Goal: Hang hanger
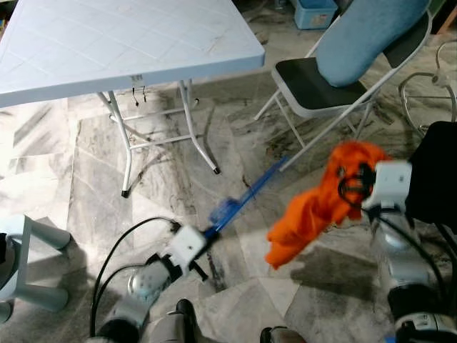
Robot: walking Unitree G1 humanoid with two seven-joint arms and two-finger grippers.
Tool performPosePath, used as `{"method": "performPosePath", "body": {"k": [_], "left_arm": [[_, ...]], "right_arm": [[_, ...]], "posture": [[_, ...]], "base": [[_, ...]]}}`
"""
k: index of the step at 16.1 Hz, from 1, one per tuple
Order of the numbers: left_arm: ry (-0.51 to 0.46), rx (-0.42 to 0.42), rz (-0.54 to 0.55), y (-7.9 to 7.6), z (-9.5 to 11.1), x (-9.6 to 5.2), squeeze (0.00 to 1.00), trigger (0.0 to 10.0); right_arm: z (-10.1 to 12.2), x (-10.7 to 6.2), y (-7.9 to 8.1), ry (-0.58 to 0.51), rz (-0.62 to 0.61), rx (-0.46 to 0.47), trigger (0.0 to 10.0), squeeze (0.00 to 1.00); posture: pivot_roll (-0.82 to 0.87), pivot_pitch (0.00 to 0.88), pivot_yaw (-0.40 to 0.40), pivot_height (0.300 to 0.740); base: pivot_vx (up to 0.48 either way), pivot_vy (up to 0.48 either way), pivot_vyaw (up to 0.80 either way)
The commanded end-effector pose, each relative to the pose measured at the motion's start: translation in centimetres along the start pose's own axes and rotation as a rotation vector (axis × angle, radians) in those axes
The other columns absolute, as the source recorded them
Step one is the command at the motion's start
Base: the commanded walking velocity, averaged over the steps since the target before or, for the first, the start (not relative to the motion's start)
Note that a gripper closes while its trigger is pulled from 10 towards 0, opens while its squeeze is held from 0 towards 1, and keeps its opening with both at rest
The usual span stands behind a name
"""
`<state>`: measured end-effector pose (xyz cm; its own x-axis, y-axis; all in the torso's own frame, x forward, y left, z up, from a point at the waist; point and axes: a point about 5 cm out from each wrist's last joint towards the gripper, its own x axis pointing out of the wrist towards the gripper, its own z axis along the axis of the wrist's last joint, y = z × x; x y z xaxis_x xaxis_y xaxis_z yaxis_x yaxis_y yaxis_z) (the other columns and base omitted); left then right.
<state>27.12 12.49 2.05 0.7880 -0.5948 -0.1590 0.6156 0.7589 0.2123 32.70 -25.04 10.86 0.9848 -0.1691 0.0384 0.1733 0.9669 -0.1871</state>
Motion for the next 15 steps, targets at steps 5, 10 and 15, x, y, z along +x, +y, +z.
{"method": "performPosePath", "body": {"k": [5,10,15], "left_arm": [[0.144,-0.171,0.387,1.9,-3.0,-2.3,0.00,10.0],[0.158,-0.216,0.519,3.2,-2.7,-2.2,0.00,10.0],[0.060,-0.242,0.515,4.9,-0.7,-1.8,0.00,10.0]], "right_arm": [[-1.4,-1.2,1.8,0.034,-0.002,0.123,8.5,0.00],[-0.2,-2.0,4.7,-0.056,0.071,0.270,10.0,0.00],[0.8,-1.9,6.7,-0.088,0.128,0.300,10.0,0.00]], "posture": [[-0.15,0.160,-0.008,0.740],[-0.12,0.147,0.011,0.740],[-0.06,0.138,0.015,0.740]], "base": [[0.000,0.000,0.00],[0.000,0.000,0.00],[0.000,0.000,0.10]]}}
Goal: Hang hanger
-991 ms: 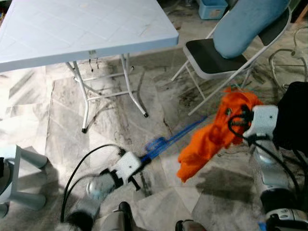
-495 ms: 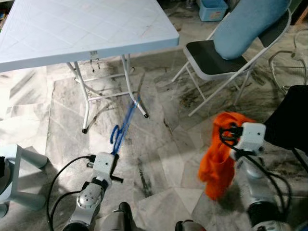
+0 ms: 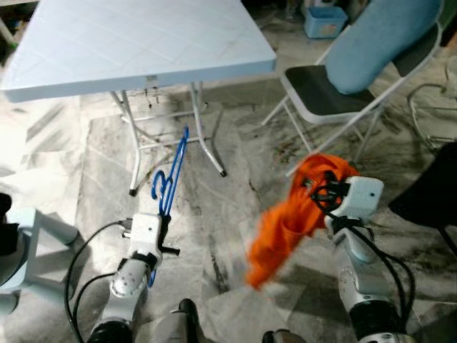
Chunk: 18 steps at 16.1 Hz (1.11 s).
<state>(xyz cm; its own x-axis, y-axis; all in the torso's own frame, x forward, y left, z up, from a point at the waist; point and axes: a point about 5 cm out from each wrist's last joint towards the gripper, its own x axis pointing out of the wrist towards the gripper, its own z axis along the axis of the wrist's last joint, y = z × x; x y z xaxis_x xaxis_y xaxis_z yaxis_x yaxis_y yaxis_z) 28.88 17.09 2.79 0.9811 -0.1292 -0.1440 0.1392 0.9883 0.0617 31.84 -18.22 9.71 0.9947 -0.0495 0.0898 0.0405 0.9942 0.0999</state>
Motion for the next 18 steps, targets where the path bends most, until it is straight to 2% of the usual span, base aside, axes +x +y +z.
{"method": "performPosePath", "body": {"k": [1,3,5,13,16,18], "left_arm": [[-0.010,-0.018,0.013,0.5,0.4,0.0,0.00,10.0],[-0.042,-0.025,0.008,0.6,1.3,0.2,0.00,10.0],[-0.070,-0.041,0.016,1.1,2.3,0.1,0.00,10.0],[-0.103,-0.043,-0.014,0.4,4.0,0.2,0.00,10.0],[-0.096,-0.065,0.007,0.6,3.7,-0.1,0.00,10.0],[-0.126,-0.072,0.026,0.7,4.4,-0.3,0.00,10.0]], "right_arm": [[0.7,0.3,0.7,-0.031,0.033,-0.007,10.0,0.00],[1.1,0.6,1.3,-0.049,0.053,0.015,10.0,0.00],[1.3,1.0,2.3,-0.048,0.083,0.030,10.0,0.00],[1.9,2.3,2.7,-0.058,0.100,0.064,10.0,0.00],[1.9,2.9,3.3,-0.051,0.115,0.072,10.0,0.00],[2.3,3.3,4.3,-0.060,0.171,0.066,10.0,0.00]], "posture": [[-0.04,0.142,0.015,0.740],[-0.01,0.148,0.010,0.740],[0.02,0.157,0.000,0.740],[0.07,0.136,-0.013,0.740],[0.10,0.125,-0.044,0.740],[0.12,0.121,-0.058,0.740]], "base": [[0.000,0.000,0.77],[0.000,0.000,0.75],[0.274,0.000,0.00],[0.337,0.000,0.00],[0.403,0.000,0.00],[0.403,0.000,0.00]]}}
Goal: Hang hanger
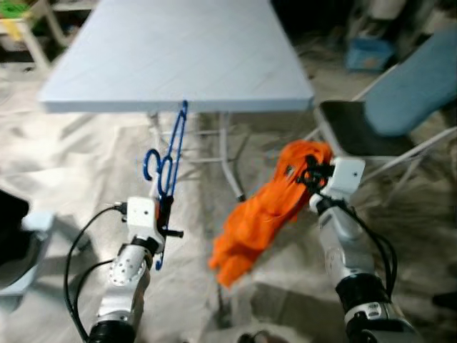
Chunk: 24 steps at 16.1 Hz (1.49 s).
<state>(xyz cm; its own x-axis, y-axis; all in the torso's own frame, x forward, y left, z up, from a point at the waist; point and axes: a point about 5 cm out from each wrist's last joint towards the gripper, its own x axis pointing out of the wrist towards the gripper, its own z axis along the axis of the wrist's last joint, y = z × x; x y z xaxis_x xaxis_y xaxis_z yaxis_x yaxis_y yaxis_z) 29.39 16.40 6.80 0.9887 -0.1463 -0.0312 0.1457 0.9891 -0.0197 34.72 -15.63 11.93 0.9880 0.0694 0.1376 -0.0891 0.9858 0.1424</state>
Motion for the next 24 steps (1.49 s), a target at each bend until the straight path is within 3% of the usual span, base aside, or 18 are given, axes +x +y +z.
{"method": "performPosePath", "body": {"k": [1,4,9,15,24], "left_arm": [[-0.026,0.023,0.050,1.2,0.7,-0.3,0.00,10.0],[-0.083,0.071,0.129,1.7,2.0,-0.6,0.00,10.0],[-0.101,0.061,0.150,1.7,2.7,-1.3,0.00,10.0],[-0.051,0.030,0.151,1.7,2.1,-1.9,0.00,10.0],[-0.047,0.023,0.119,1.8,2.5,-1.4,0.00,10.0]], "right_arm": [[0.8,0.9,1.7,-0.032,0.075,0.001,10.0,0.00],[1.7,1.5,2.2,-0.068,0.115,0.002,10.0,0.00],[1.6,1.8,2.5,-0.058,0.134,0.003,10.0,0.00],[1.4,2.0,2.8,-0.047,0.127,0.018,10.0,0.00],[1.3,2.0,2.6,-0.054,0.105,0.027,10.0,0.00]], "posture": [[0.13,0.124,-0.066,0.740],[0.15,0.127,-0.085,0.740],[0.16,0.135,-0.099,0.740],[0.17,0.144,-0.099,0.740],[0.17,0.142,-0.079,0.740]], "base": [[0.405,0.000,0.00],[0.225,0.000,0.46],[0.000,0.000,0.23],[0.000,0.430,0.00],[0.000,0.421,0.00]]}}
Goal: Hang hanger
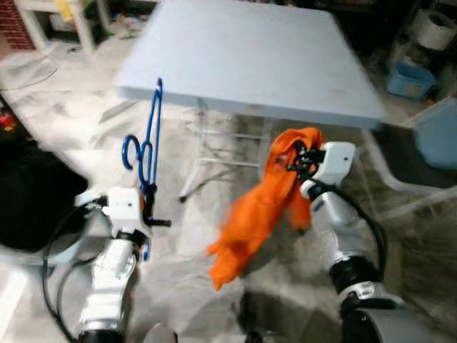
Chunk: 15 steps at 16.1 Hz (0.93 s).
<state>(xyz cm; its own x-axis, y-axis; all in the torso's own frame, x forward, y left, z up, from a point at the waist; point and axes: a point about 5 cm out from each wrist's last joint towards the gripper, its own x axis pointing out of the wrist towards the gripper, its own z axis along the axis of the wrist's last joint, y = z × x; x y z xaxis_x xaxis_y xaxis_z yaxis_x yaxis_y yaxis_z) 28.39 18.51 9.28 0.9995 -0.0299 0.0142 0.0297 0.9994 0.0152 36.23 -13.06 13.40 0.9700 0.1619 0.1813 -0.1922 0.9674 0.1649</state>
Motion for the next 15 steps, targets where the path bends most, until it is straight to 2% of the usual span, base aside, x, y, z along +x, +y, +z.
{"method": "performPosePath", "body": {"k": [1,3,7,11,15], "left_arm": [[-0.006,-0.016,-0.005,-0.1,0.1,-0.1,0.00,10.0],[-0.017,-0.038,-0.026,-0.2,0.3,-0.2,0.00,10.0],[-0.074,-0.063,-0.077,-0.7,1.6,0.2,0.00,10.0],[-0.066,-0.070,-0.082,-0.8,1.2,-0.1,0.00,10.0],[-0.064,-0.071,-0.085,-0.8,1.2,-0.2,0.00,10.0]], "right_arm": [[0.5,0.1,0.0,-0.028,0.002,-0.012,10.0,0.00],[0.7,0.2,-0.1,-0.047,-0.008,-0.005,10.0,0.00],[2.2,0.8,-0.1,-0.113,-0.023,-0.008,10.0,0.00],[2.1,0.8,-0.3,-0.098,-0.029,-0.009,10.0,0.00],[2.0,0.7,-0.1,-0.103,-0.007,-0.017,10.0,0.00]], "posture": [[0.17,0.142,-0.079,0.740],[0.17,0.141,-0.077,0.740],[0.17,0.135,-0.083,0.740],[0.17,0.141,-0.089,0.740],[0.18,0.144,-0.091,0.740]], "base": [[0.000,0.000,0.00],[0.000,0.000,0.00],[0.290,0.000,0.00],[0.359,0.000,-0.71],[0.389,0.000,-0.34]]}}
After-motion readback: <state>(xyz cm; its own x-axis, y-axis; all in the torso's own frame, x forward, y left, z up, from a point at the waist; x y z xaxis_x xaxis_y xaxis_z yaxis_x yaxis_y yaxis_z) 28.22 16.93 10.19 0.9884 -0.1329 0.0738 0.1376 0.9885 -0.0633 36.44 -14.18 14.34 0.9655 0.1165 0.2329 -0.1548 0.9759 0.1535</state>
